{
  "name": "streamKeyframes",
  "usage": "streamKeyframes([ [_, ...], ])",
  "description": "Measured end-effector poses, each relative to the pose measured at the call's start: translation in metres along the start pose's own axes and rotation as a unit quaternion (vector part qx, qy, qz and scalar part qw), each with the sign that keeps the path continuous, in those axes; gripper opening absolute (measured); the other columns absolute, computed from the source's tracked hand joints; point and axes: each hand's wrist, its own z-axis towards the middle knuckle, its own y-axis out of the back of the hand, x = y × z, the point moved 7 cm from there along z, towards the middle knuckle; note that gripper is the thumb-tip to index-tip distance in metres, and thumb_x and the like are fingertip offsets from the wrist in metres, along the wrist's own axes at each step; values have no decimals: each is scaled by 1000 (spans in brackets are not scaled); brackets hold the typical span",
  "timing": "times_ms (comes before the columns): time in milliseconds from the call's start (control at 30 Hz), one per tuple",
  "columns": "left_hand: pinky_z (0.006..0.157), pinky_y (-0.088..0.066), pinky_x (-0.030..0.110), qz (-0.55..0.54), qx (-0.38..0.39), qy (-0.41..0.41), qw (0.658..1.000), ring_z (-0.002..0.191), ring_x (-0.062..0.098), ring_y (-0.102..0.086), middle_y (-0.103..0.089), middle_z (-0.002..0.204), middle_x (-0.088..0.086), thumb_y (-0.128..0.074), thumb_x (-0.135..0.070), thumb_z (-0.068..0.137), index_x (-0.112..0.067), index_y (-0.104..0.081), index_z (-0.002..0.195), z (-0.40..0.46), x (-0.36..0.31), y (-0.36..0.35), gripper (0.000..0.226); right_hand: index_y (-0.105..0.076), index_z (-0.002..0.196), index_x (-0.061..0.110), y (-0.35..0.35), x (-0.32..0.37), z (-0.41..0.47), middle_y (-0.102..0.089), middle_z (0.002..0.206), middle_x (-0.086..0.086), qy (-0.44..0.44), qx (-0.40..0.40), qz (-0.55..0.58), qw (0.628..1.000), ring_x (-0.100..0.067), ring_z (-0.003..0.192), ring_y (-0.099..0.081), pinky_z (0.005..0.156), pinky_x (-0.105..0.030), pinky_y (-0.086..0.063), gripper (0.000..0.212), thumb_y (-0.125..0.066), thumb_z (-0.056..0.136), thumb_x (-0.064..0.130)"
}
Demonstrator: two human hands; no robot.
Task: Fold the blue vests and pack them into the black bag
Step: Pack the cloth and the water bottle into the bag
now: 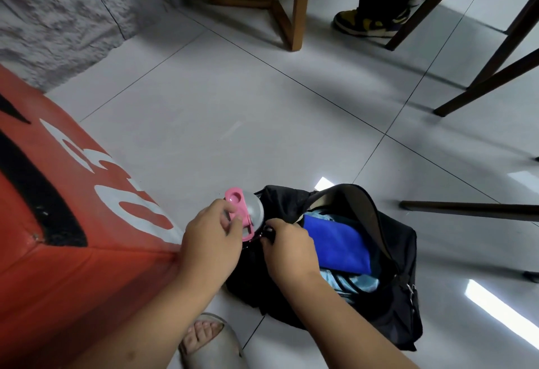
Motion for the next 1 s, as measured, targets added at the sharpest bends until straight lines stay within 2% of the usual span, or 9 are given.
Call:
streamKeyframes([
  [133,58,-43,19,-15,73,-6,997,60,4,-58,-61,59,-20,-67,-19,90,-29,-68,85,-9,-10,-19,11,-66,107,23,1,-10,0,-75,98,0,-16,-32,83,996,-24,95,-67,83,-36,-54,14,-65,92,22],
  [200,68,-50,25,10,115,-16,993,69,7,-63,-67,69,-14,-67,-20,91,-31,-73,98,-11,-12,-29,13,-65,102,22,1,-14,-2,-74,90,-2,-5,-45,107,993,-25,88,-67,78,-38,-54,8,-62,95,22],
  [300,81,-55,30,63,204,-32,976,86,18,-70,-74,93,-4,-63,-21,93,-33,-66,128,-14,-16,-49,37,-67,106,23,2,-18,-5,-74,85,-3,34,-69,108,991,-25,79,-66,73,-37,-53,14,-55,99,23],
  [400,76,-60,37,100,270,-10,957,83,26,-73,-75,101,4,-59,-22,96,-39,-58,137,-15,-16,-63,45,-70,108,29,4,-20,-9,-74,86,3,74,-84,117,987,-17,78,-66,71,-30,-51,19,-56,98,21],
  [500,51,-60,39,75,282,41,956,54,29,-71,-72,79,12,-54,-20,100,-28,-67,116,-9,-13,-68,22,-69,101,31,4,-24,-10,-69,87,8,86,-86,166,979,-9,80,-62,73,-27,-50,14,-58,97,24],
  [567,42,-56,35,44,279,60,957,47,27,-69,-70,76,13,-53,-19,101,-23,-67,110,-7,-15,-69,17,-67,95,27,6,-28,-10,-63,85,10,80,-83,198,973,-8,79,-59,72,-23,-48,10,-59,96,21],
  [733,47,-59,42,44,291,50,954,43,25,-67,-69,65,12,-44,-11,96,-24,-64,88,-10,-21,-67,26,-55,81,18,9,-25,-12,-56,60,3,46,-29,270,961,-8,57,-49,53,-17,-38,21,-63,96,31],
  [867,39,-47,26,17,265,69,962,36,17,-62,-70,67,12,-57,-23,100,-18,-66,88,-4,-16,-65,16,-55,85,20,9,-28,-6,-61,65,4,29,-23,261,965,-8,59,-53,56,-19,-41,14,-60,98,17],
  [1000,39,-50,28,-7,234,91,968,41,20,-65,-71,72,15,-61,-24,99,-13,-67,81,1,-14,-62,22,-54,88,25,10,-29,-6,-63,65,2,32,-28,257,965,-13,58,-54,58,-31,-46,15,-56,97,13],
])
